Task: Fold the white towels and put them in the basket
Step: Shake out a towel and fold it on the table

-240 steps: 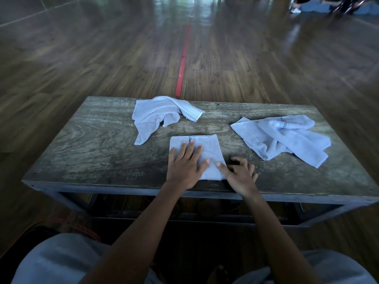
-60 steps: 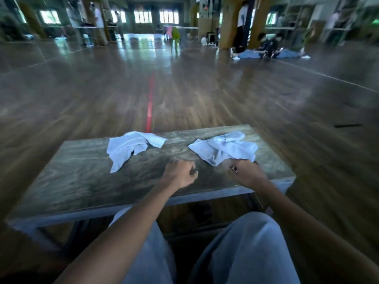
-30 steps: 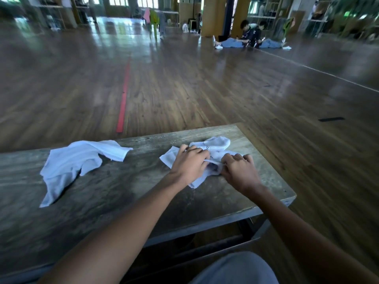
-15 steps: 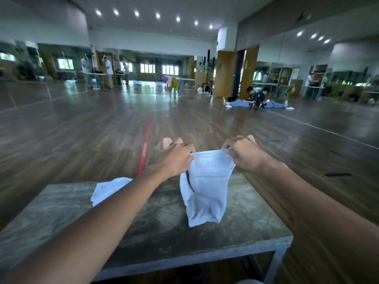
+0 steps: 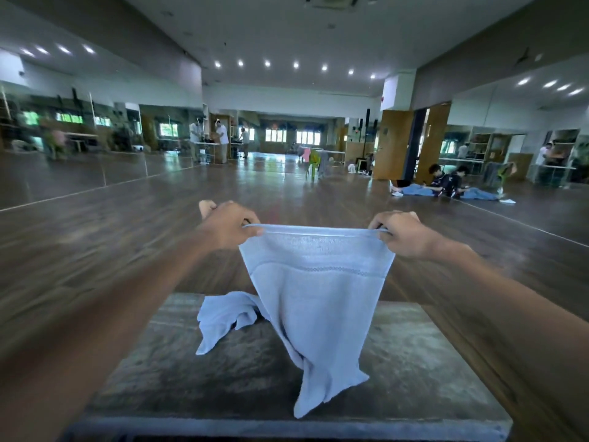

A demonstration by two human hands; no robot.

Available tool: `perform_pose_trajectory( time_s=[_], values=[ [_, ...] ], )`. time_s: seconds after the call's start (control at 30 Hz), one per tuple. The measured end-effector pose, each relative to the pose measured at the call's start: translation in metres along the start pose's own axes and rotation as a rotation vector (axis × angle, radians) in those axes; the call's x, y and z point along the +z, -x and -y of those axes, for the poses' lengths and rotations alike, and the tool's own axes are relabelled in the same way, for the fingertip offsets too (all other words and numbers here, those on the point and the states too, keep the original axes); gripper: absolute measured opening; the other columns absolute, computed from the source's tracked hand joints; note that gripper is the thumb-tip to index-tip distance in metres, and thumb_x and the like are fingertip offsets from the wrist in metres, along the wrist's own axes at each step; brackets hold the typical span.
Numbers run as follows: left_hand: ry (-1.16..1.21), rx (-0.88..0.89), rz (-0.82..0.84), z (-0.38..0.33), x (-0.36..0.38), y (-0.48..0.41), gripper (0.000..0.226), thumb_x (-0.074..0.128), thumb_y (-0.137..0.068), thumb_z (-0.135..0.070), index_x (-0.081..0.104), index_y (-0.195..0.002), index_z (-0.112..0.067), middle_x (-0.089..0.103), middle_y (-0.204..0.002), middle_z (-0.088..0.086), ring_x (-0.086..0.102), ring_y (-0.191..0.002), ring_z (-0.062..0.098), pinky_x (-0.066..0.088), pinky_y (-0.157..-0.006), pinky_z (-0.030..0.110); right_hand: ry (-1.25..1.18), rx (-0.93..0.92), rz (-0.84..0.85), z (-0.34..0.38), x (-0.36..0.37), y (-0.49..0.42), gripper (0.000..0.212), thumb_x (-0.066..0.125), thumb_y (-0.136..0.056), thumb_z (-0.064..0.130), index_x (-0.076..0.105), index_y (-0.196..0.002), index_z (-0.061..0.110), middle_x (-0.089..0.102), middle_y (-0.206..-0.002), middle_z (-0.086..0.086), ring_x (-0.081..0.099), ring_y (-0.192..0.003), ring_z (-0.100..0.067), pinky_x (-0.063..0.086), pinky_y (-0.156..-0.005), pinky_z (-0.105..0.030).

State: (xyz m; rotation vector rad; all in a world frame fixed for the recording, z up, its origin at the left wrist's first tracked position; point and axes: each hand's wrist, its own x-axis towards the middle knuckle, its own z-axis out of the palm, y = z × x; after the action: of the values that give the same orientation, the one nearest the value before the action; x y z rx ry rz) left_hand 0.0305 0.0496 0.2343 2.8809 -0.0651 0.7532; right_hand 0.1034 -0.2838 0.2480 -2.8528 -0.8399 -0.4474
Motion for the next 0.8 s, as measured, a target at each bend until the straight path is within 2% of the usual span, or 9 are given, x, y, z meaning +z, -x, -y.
perform_pose_trajectory(
  time_s=[0.07, 0.13, 0.33, 0.4, 0.47, 0.5, 0.6, 0.7, 0.8],
  values=[
    [0.004, -0.036, -0.031, 0.01, -0.014, 0.004, 0.018, 0.06, -0.088, -0.041, 0.061, -0.071, -0.039, 0.066, -0.078, -0.018, 0.055, -0.089, 0.003, 0.03, -0.093, 0.041, 0.027, -0.017, 0.027, 0.005, -0.006, -0.007, 0.026, 0.042, -0.094, 0.005, 0.059, -0.108, 0.018, 0.06, -0.118, -0.001, 0.047, -0.117, -0.022, 0.027, -0.095, -0.038],
    [-0.004, -0.064, -0.073, 0.018, -0.028, 0.008, 0.012, 0.06, -0.089, -0.038, 0.066, -0.079, -0.036, 0.068, -0.082, -0.016, 0.053, -0.09, 0.001, 0.024, -0.086, 0.038, 0.056, -0.027, 0.049, 0.01, -0.016, -0.014, 0.022, 0.042, -0.095, 0.009, 0.057, -0.104, 0.021, 0.061, -0.115, -0.003, 0.049, -0.114, -0.022, 0.028, -0.097, -0.039],
    [0.041, -0.044, -0.169, 0.029, -0.075, -0.002, 0.008, 0.058, -0.092, -0.03, 0.064, -0.095, -0.027, 0.066, -0.086, -0.01, 0.054, -0.09, 0.01, 0.031, -0.098, 0.039, 0.02, -0.064, -0.156, 0.027, -0.071, -0.036, 0.008, 0.043, -0.098, 0.022, 0.048, -0.099, 0.028, 0.064, -0.093, 0.0, 0.052, -0.091, -0.019, 0.031, -0.092, -0.04],
    [0.094, -0.039, -0.162, 0.027, -0.094, -0.006, 0.009, 0.059, -0.092, -0.029, 0.065, -0.096, -0.023, 0.064, -0.085, -0.009, 0.056, -0.087, 0.011, 0.038, -0.093, 0.035, -0.046, -0.058, -0.021, 0.03, -0.09, -0.041, 0.006, 0.045, -0.098, 0.023, 0.05, -0.095, 0.026, 0.064, -0.097, -0.004, 0.058, -0.092, -0.026, 0.039, -0.086, -0.038],
    [0.102, -0.026, -0.097, 0.025, -0.11, -0.01, 0.01, 0.059, -0.092, -0.028, 0.066, -0.095, -0.021, 0.061, -0.081, -0.011, 0.056, -0.084, 0.01, 0.041, -0.078, 0.028, -0.075, -0.059, 0.162, 0.035, -0.106, -0.039, 0.008, 0.049, -0.097, 0.019, 0.054, -0.092, 0.023, 0.061, -0.102, -0.004, 0.059, -0.099, -0.029, 0.043, -0.078, -0.034],
    [0.086, -0.023, -0.07, 0.023, -0.117, -0.011, 0.011, 0.059, -0.092, -0.027, 0.065, -0.095, -0.02, 0.06, -0.081, -0.011, 0.056, -0.083, 0.011, 0.04, -0.073, 0.026, -0.092, -0.058, 0.183, 0.037, -0.113, -0.037, 0.009, 0.051, -0.096, 0.015, 0.056, -0.093, 0.02, 0.061, -0.104, -0.006, 0.059, -0.101, -0.031, 0.044, -0.076, -0.033],
    [0.038, -0.039, -0.162, 0.019, -0.134, -0.016, 0.014, 0.058, -0.093, -0.026, 0.065, -0.1, -0.016, 0.066, -0.089, -0.005, 0.059, -0.087, 0.014, 0.037, -0.075, 0.026, -0.182, -0.052, 0.033, 0.042, -0.133, -0.031, 0.013, 0.048, -0.095, 0.006, 0.059, -0.098, 0.01, 0.06, -0.104, -0.012, 0.058, -0.094, -0.028, 0.046, -0.073, -0.031],
    [0.057, -0.044, -0.237, 0.009, -0.153, -0.018, 0.01, 0.058, -0.093, -0.023, 0.065, -0.098, -0.018, 0.065, -0.093, -0.003, 0.057, -0.088, 0.013, 0.037, -0.071, 0.024, -0.189, -0.039, -0.04, 0.045, -0.152, -0.026, 0.012, 0.05, -0.095, 0.007, 0.059, -0.092, 0.014, 0.059, -0.097, -0.006, 0.055, -0.083, -0.016, 0.045, -0.067, -0.024],
    [0.184, -0.01, -0.207, 0.005, -0.172, -0.02, 0.005, 0.063, -0.09, -0.024, 0.067, -0.089, -0.022, 0.067, -0.09, -0.001, 0.062, -0.082, 0.018, 0.048, -0.067, 0.029, -0.162, -0.06, -0.279, 0.043, -0.165, -0.024, 0.009, 0.052, -0.095, 0.012, 0.061, -0.096, 0.012, 0.061, -0.096, -0.005, 0.056, -0.084, -0.017, 0.043, -0.065, -0.02]
  ],
)
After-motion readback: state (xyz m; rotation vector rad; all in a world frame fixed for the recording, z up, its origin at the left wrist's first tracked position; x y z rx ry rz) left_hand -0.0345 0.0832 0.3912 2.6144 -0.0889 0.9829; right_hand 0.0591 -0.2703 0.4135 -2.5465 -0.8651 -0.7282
